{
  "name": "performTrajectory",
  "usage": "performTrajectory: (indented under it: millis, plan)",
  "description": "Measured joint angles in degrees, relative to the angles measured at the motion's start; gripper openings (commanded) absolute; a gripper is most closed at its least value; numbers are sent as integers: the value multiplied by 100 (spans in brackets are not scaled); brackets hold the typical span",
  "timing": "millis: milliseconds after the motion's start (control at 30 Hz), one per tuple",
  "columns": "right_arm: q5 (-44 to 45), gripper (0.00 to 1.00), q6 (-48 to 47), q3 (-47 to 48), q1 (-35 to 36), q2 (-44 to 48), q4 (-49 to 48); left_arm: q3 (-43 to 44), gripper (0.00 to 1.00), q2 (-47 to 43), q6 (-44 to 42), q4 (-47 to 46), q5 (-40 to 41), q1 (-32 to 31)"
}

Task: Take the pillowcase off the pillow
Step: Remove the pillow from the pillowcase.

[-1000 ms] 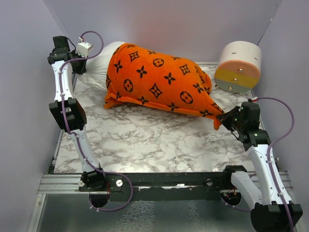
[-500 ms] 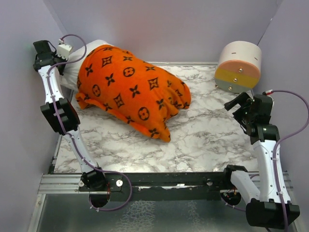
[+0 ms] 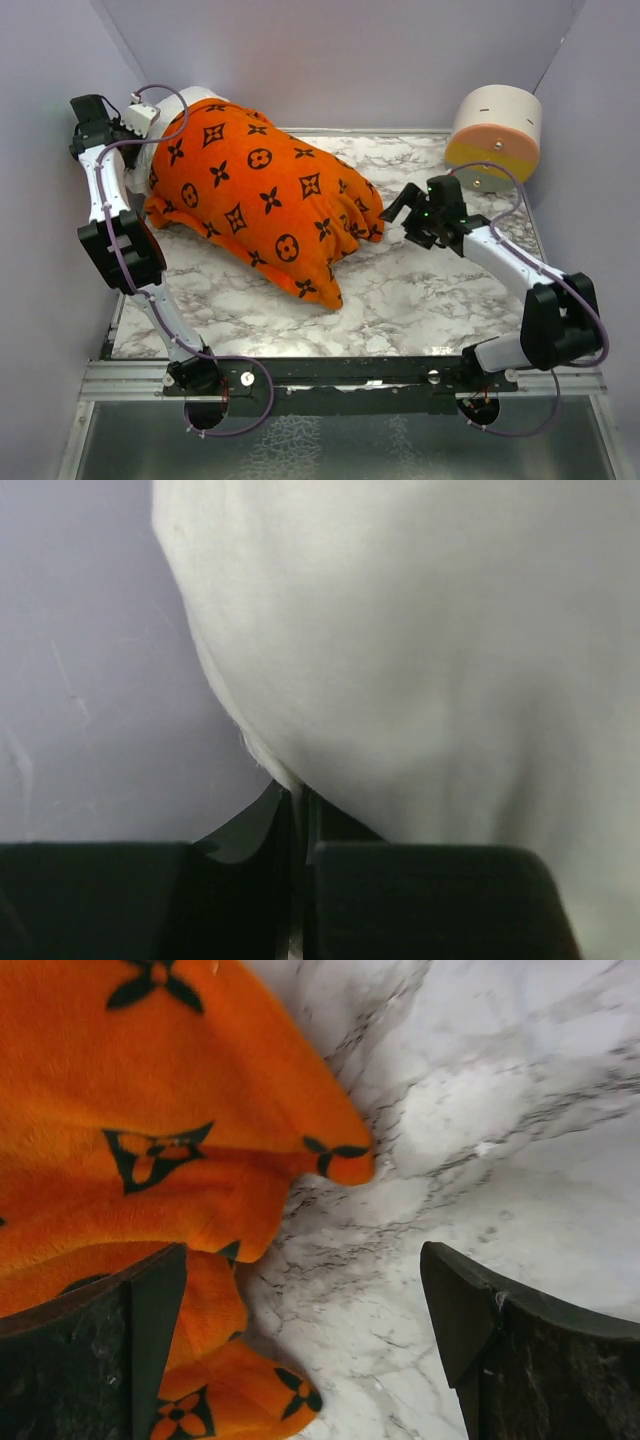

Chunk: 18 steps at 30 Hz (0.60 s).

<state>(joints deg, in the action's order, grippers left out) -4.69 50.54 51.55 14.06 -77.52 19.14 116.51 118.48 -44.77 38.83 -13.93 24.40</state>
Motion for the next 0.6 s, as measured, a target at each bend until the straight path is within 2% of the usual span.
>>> performTrajectory:
  millis: [100,300,467,533,600]
  plan:
    - [-55,100,254,-26,424,-487,-420,-212,0,-295,-103,245,-304,0]
    - [-59,99,960,-413,474,-881,-1292,-531,0,-656,-350,678,-645,-17]
    - [129,95,1338,63,586,-1779,-1582,-835,0,-772,-509,640,-619,-52]
    - [240,90,1469,398,645,-2140,-1617,-1032,0,-831,-614,474,-468,-83]
    - [367,78,1589,605,675,-2312,-1628,-1296,0,-914,-752,212,-232,-131]
